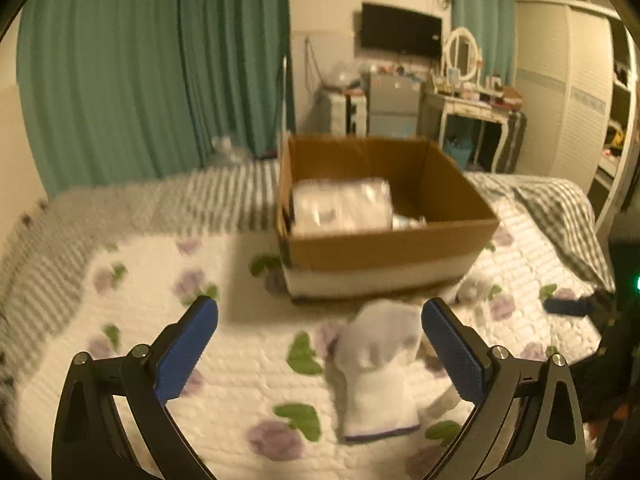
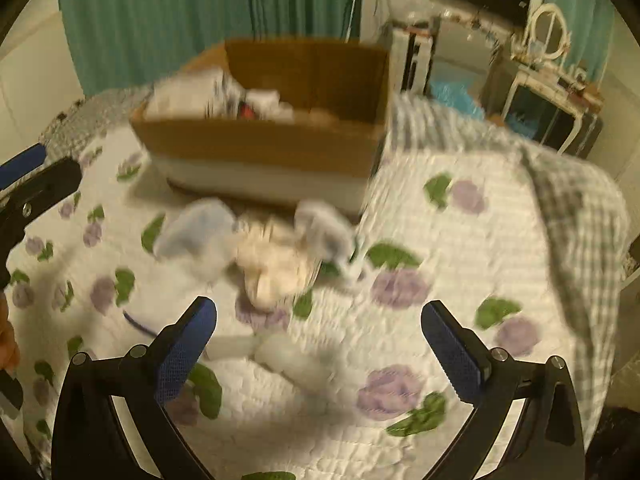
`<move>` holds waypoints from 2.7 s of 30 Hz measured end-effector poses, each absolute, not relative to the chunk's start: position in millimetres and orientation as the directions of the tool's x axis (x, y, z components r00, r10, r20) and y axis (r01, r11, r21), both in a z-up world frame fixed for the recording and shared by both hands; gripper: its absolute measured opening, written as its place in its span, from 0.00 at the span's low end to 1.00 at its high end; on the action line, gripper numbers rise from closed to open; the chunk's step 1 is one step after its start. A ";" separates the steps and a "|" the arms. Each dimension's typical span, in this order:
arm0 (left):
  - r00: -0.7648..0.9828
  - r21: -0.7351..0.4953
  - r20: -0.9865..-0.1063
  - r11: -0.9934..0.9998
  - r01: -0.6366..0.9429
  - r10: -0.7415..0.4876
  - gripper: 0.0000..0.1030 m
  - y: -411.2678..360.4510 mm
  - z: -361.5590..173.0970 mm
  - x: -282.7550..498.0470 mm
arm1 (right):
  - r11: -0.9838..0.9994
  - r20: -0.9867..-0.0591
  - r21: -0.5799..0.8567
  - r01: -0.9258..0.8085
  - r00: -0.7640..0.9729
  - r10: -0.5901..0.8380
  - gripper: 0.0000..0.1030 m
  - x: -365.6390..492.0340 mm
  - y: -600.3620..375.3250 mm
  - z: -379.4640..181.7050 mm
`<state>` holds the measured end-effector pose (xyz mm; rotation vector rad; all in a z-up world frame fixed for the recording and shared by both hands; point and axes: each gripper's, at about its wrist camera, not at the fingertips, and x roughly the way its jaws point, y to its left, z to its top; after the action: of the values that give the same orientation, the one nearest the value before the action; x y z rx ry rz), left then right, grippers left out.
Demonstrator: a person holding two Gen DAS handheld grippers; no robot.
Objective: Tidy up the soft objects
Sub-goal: 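Grasp the white sock with the left gripper while the right grasps the white translucent item, then carry the sock and white item into the box and open both grippers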
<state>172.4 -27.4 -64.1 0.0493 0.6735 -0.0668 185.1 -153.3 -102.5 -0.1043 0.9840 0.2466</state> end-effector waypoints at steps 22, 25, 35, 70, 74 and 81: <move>0.691 -0.023 -0.716 0.992 0.126 -0.104 0.99 -34.0 -134.8 172.9 | 0.934 -0.884 0.127 -0.335 0.388 0.260 0.31 173.7 -126.2 -152.6; 0.684 -0.022 -0.720 0.989 0.147 -0.117 0.99 -41.3 -137.2 184.8 | 0.938 -0.865 0.142 -0.318 0.420 0.273 0.19 172.7 -133.4 -144.4; 0.647 -0.024 -0.750 0.983 0.184 -0.139 0.89 -49.9 -158.0 194.3 | 0.950 -0.866 0.180 -0.254 0.418 0.276 0.06 176.2 -155.7 -141.5; 0.754 0.009 -0.628 0.968 0.252 -0.191 0.45 -36.6 -51.6 114.8 | 0.947 -0.745 0.105 -0.303 0.607 0.277 0.24 123.6 -132.7 -37.6; 0.786 0.003 -0.588 0.971 0.241 -0.193 0.45 -32.6 -22.8 102.7 | 0.951 -0.709 0.076 -0.300 0.654 0.263 0.24 109.6 -130.6 -1.6; 0.837 0.017 -0.513 0.972 0.234 -0.193 0.45 -33.5 25.4 97.9 | 0.951 -0.637 0.030 -0.308 0.728 0.256 0.24 100.1 -132.1 57.6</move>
<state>97.9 -33.5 25.4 0.0798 0.5340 -0.2259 100.0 -132.1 57.6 -0.0792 0.6895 0.3107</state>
